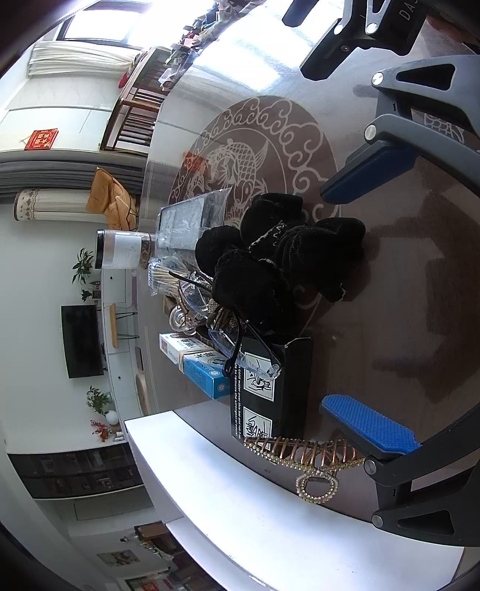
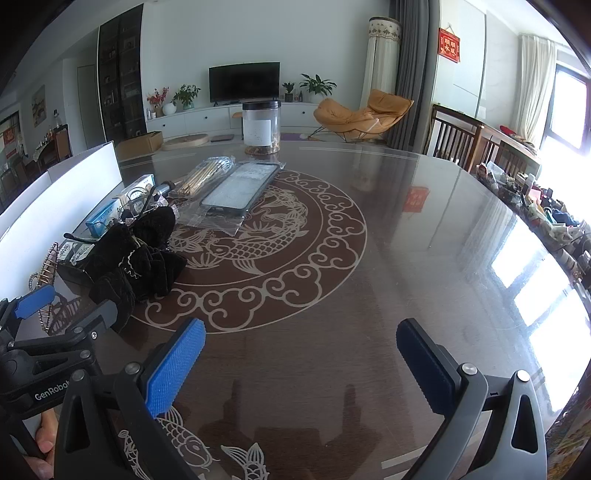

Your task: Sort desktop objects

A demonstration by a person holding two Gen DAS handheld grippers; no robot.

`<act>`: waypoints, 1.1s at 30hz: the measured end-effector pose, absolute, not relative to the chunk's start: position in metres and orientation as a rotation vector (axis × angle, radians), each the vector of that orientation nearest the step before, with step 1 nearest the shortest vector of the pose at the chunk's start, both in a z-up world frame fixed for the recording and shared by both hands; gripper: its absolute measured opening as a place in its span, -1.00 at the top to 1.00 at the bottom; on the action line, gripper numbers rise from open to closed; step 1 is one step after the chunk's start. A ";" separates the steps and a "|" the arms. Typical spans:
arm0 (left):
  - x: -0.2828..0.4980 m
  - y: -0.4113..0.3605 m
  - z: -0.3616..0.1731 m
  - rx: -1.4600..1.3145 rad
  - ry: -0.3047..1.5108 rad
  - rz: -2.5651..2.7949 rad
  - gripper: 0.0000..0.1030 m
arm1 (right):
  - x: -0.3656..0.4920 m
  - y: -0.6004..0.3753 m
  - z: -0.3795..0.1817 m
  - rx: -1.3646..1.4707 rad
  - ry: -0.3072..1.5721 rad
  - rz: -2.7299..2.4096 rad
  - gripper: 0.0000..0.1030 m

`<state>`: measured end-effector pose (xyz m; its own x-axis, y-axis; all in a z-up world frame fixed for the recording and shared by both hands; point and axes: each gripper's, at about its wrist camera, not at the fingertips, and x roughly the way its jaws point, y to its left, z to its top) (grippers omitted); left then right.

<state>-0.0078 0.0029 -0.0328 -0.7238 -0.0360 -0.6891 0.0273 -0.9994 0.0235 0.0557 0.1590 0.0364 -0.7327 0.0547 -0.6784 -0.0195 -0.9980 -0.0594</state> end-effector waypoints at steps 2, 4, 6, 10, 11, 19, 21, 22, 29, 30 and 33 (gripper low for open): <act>-0.008 0.004 -0.033 1.154 -0.021 -2.884 -1.00 | 0.056 0.159 0.036 -1.131 -0.076 2.887 -1.00; -0.008 0.003 -0.033 1.157 -0.011 -2.882 -1.00 | 0.056 0.159 0.037 -1.131 -0.075 2.887 -1.00; -0.009 0.001 -0.033 1.160 0.000 -2.879 -1.00 | 0.055 0.159 0.036 -1.131 -0.075 2.887 -1.00; -0.009 0.000 -0.033 1.161 0.003 -2.876 -1.00 | 0.055 0.159 0.036 -1.131 -0.074 2.887 -1.00; -0.009 0.001 -0.033 1.160 0.000 -2.877 -1.00 | 0.055 0.159 0.037 -1.130 -0.075 2.888 -1.00; -0.009 0.000 -0.035 1.162 0.002 -2.877 -1.00 | 0.055 0.159 0.036 -1.132 -0.074 2.888 -1.00; -0.009 0.000 -0.035 1.162 0.002 -2.876 -1.00 | 0.056 0.159 0.037 -1.131 -0.074 2.888 -1.00; -0.009 0.000 -0.035 1.162 0.001 -2.876 -1.00 | 0.056 0.159 0.037 -1.131 -0.075 2.890 -1.00; -0.009 0.000 -0.035 1.163 0.001 -2.876 -1.00 | 0.056 0.159 0.036 -1.131 -0.075 2.891 -1.00; -0.009 0.000 -0.035 1.163 0.001 -2.876 -1.00 | 0.056 0.160 0.037 -1.131 -0.075 2.891 -1.00; -0.009 0.000 -0.035 1.163 0.001 -2.876 -1.00 | 0.056 0.160 0.037 -1.132 -0.074 2.890 -1.00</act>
